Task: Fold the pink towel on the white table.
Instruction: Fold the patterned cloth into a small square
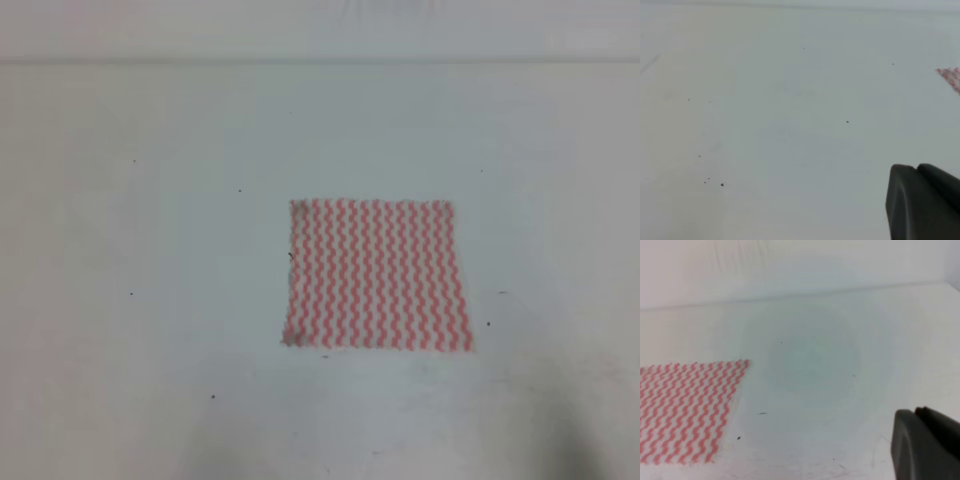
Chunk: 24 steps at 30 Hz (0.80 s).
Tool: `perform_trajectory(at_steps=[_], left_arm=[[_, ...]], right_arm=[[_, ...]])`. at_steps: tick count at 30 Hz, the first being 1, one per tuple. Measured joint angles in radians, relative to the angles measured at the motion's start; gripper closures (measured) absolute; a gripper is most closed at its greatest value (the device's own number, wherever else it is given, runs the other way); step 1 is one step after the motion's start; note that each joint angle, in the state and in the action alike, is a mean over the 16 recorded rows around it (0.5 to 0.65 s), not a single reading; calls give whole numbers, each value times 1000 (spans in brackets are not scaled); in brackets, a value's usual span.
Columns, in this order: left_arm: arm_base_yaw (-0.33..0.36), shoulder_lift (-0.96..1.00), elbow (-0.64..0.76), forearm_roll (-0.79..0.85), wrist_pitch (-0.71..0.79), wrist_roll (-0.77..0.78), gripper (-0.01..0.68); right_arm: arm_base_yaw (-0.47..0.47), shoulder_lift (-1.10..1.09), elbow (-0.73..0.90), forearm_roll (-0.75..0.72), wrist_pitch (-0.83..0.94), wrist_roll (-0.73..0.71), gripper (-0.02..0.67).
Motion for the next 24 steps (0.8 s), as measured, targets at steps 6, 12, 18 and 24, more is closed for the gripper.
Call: perform_trajectory(at_steps=[6, 12, 18, 24], left_arm=[[0, 3, -2, 0, 3, 0, 675], [0, 2, -1, 0, 2, 0, 674], [0, 0, 0, 0, 2, 0, 674], [0, 0, 0, 0, 4, 0, 674]], right_arm=[[0, 0, 0, 2, 0, 0, 667], [1, -8, 9, 3, -7, -1, 667], [1, -17, 16, 3, -14, -1, 667], [1, -13, 13, 4, -14, 0, 667]])
